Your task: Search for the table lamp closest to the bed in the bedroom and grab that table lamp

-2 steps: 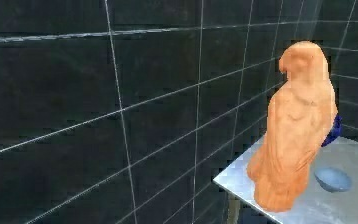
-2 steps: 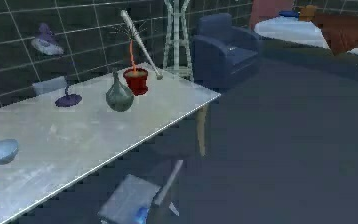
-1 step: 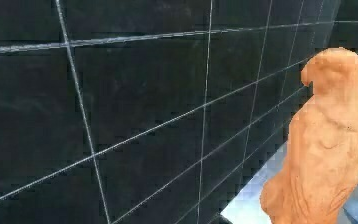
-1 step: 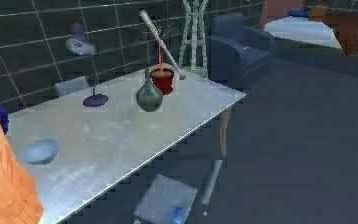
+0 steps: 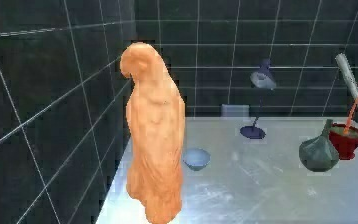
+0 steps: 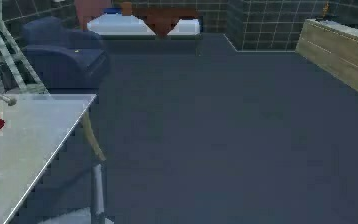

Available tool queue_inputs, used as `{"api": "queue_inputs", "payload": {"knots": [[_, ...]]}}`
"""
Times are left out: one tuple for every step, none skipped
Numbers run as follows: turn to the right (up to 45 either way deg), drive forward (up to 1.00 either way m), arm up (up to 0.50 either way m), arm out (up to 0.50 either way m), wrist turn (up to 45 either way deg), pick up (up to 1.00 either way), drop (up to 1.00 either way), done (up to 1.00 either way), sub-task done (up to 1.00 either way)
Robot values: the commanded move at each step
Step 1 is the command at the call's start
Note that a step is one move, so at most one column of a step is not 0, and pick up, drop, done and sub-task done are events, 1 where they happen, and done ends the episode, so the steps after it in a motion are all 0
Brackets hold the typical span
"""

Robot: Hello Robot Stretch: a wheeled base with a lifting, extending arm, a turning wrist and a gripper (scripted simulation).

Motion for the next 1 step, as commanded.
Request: {"api": "queue_inputs", "payload": {"knots": [[45.0,0.00,0.00,0.00,0.0,0.00,0.00,0.00,0.00]]}}
